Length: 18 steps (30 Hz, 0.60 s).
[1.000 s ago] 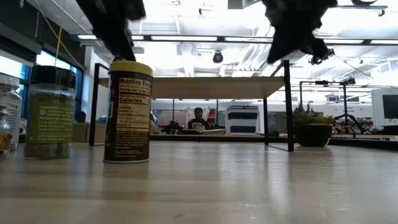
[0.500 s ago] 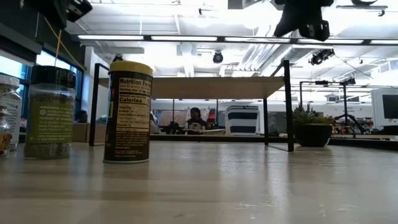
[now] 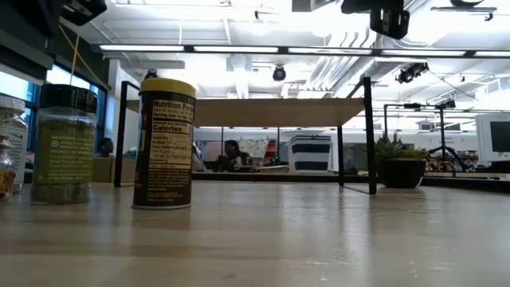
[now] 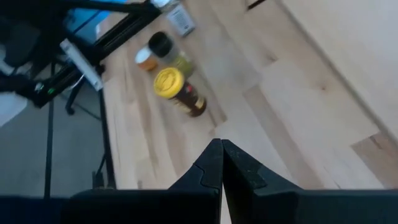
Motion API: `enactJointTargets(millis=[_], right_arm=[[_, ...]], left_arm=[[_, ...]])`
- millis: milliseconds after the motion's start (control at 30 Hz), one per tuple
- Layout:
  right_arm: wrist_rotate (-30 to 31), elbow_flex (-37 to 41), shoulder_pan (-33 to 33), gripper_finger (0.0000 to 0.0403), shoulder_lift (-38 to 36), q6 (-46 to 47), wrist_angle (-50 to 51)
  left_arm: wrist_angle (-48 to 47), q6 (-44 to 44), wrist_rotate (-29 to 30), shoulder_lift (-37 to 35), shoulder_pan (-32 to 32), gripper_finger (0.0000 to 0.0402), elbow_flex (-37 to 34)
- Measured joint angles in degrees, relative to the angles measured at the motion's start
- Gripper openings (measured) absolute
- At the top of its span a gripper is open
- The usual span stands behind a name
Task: Shelf spices
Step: Put the white seasoning bottle on the shelf
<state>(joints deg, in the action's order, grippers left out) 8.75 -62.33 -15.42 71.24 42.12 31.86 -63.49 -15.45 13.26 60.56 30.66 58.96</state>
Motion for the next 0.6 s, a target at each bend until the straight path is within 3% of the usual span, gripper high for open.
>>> enactJointTargets(millis=[200,600], right_arm=[[-0.26,0.07,-1.51,0.0,0.0,-1.39,0.09],[-0.47,0.15,-1.34,0.0,0.0,0.05,0.13]], left_arm=[[-4.38,-6.94,-6.0,0.8,-2.49,0.0063,0.02],[-8.37,-8.57,-12.72,0.94,-6.81,0.0263,0.04]])
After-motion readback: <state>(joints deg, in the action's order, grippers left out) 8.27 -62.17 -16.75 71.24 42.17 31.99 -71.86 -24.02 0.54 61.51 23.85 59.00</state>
